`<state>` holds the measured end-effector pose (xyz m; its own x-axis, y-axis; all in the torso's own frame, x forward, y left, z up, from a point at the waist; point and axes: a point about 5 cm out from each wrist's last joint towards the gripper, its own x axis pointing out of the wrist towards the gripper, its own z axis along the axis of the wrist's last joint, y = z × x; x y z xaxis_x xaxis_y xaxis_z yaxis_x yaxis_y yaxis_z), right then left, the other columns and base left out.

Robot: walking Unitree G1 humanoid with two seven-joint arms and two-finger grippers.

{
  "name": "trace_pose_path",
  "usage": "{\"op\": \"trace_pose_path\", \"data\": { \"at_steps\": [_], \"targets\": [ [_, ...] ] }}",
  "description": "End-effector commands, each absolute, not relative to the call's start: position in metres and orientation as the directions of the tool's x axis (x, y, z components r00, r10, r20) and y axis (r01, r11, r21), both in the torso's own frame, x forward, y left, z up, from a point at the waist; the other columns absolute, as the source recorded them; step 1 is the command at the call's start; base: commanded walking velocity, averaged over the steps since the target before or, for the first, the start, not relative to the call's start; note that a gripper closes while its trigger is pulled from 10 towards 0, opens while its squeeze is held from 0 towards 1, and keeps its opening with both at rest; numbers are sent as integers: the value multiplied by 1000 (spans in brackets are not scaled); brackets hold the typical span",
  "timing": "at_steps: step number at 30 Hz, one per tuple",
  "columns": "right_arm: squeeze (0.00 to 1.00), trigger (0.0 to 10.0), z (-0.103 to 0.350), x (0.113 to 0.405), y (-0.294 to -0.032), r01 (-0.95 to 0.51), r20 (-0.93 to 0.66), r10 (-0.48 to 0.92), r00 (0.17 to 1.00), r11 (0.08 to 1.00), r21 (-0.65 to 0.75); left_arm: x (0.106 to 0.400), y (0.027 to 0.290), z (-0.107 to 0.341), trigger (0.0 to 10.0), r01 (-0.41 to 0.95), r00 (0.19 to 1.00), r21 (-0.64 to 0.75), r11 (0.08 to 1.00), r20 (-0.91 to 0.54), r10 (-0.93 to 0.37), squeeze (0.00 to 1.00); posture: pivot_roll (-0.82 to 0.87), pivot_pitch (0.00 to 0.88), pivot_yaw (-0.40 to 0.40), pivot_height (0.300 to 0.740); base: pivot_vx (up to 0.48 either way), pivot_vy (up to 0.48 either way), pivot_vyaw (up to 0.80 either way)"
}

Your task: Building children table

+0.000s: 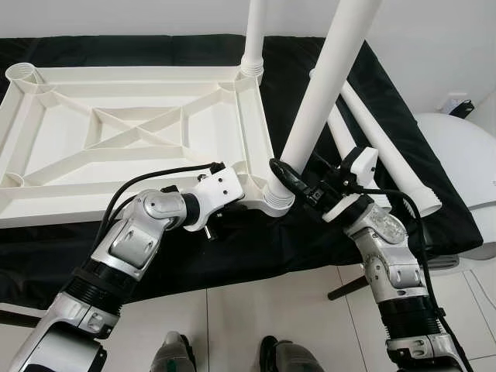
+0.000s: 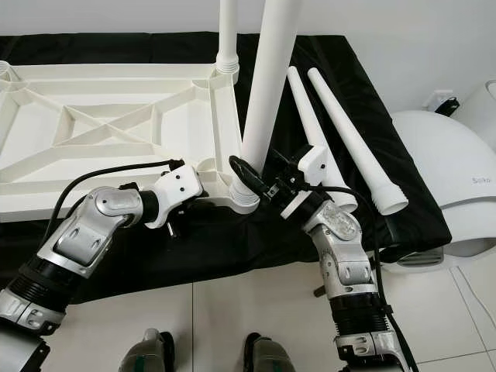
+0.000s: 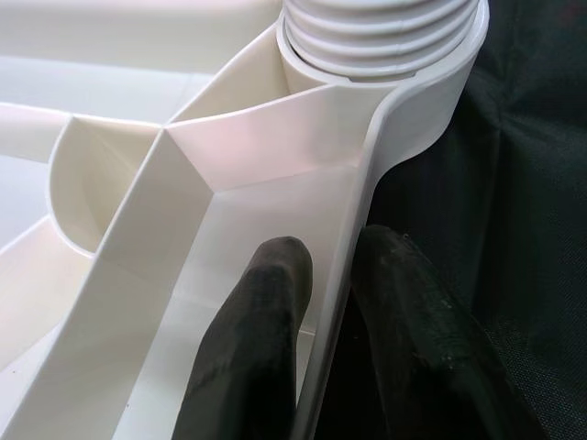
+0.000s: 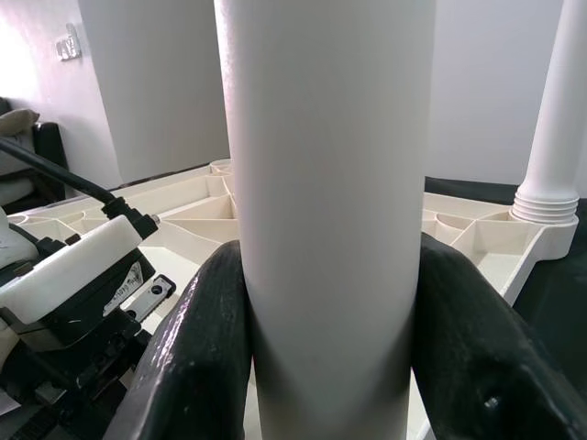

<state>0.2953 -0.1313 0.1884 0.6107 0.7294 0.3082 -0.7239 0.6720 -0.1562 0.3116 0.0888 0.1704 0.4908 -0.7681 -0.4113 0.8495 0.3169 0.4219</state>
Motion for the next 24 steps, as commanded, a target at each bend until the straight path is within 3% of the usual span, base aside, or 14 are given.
{"op": "trace_pose_path", "data": {
  "at_steps": [1,24],
  "targets": [
    [0,10000,136,289,-131,-742,87,741,666,670,-34,307,75,182,10000,852,447,457,256,-381,-809,0,28,188,-29,740,0,0,0],
    [0,10000,138,282,-131,-632,138,625,769,774,18,307,75,183,10000,850,453,456,265,-374,-809,0,20,196,-29,740,0,0,0]
  ]
}}
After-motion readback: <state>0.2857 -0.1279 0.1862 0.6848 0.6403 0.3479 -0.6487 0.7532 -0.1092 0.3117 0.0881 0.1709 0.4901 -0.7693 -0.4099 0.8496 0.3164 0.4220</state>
